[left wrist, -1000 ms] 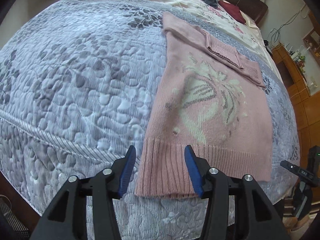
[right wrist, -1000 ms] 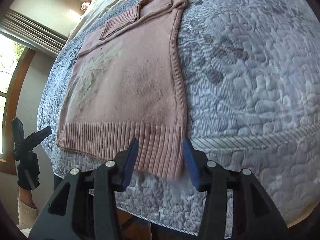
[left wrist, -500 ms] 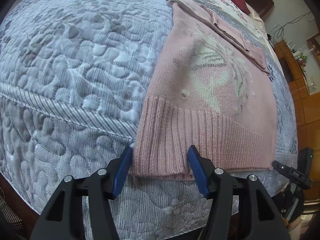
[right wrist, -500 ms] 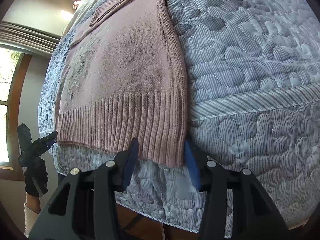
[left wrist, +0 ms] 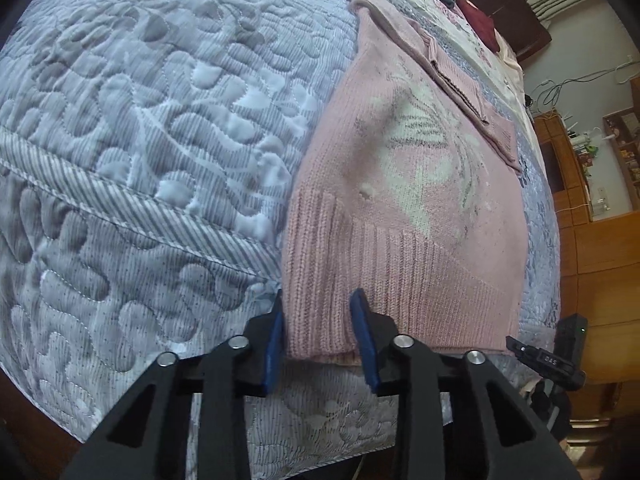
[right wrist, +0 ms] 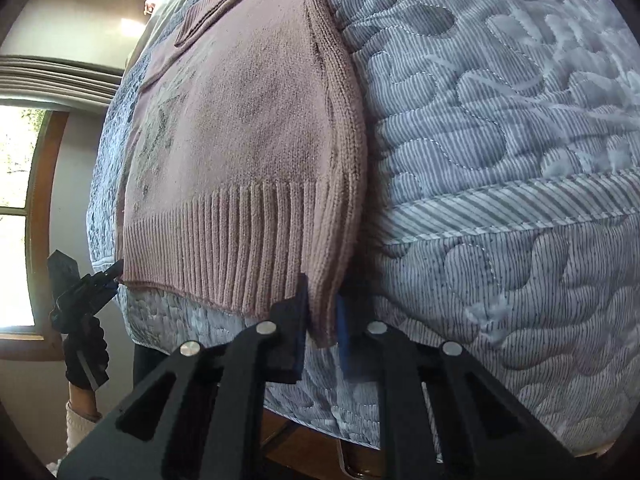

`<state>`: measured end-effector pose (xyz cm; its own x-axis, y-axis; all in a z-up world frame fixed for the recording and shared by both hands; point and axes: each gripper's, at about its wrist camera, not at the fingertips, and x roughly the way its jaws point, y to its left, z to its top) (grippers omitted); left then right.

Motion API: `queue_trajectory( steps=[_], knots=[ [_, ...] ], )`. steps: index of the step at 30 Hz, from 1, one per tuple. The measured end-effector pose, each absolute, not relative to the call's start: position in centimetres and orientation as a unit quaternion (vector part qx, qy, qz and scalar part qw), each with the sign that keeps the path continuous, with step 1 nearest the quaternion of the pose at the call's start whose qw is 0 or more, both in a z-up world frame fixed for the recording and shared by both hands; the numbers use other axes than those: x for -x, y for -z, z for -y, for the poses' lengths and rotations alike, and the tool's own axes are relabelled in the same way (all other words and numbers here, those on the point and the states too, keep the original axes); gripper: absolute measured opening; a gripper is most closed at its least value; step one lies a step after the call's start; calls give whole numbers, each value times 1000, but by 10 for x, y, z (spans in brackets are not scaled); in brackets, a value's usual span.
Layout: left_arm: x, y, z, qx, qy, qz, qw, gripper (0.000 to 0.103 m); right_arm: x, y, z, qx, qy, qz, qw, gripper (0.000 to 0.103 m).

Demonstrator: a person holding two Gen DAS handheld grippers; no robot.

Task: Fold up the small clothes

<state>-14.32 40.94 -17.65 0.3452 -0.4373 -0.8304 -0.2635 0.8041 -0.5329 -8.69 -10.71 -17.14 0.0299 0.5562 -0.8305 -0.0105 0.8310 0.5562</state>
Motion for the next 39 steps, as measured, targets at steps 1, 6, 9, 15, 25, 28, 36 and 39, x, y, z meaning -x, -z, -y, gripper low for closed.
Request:
queue_trajectory(
  steps=[1, 6, 9, 15, 25, 28, 36, 39],
  knots=[
    [141, 177, -408, 305, 56, -573, 758, 18, 84, 172, 108, -205, -214, -669, 682, 10],
    [128, 168, -417, 347, 68, -591, 725, 16, 71, 163, 133, -298, -242, -675, 630, 9],
    [114, 148, -430, 390, 68, -582, 710, 16, 52, 143, 147, -353, -237, -670, 608, 9],
    [44, 89, -431, 383, 76, -564, 728, 16, -16, 90, 150, -385, -222, -661, 604, 9],
    [-97, 101, -441, 358, 78, -566, 739, 16, -144, 95, 139, -390, -142, -674, 611, 9],
    [-128, 115, -444, 342, 74, -585, 731, 20, -169, 113, 139, -378, -86, -685, 617, 17],
    [-140, 105, -479, 315, 80, -592, 738, 43, -143, 75, 124, -316, -8, -648, 693, 38],
    [-144, 104, -469, 245, 85, -595, 761, 50, -138, 65, 96, -231, -15, -647, 727, 44]
  ],
)
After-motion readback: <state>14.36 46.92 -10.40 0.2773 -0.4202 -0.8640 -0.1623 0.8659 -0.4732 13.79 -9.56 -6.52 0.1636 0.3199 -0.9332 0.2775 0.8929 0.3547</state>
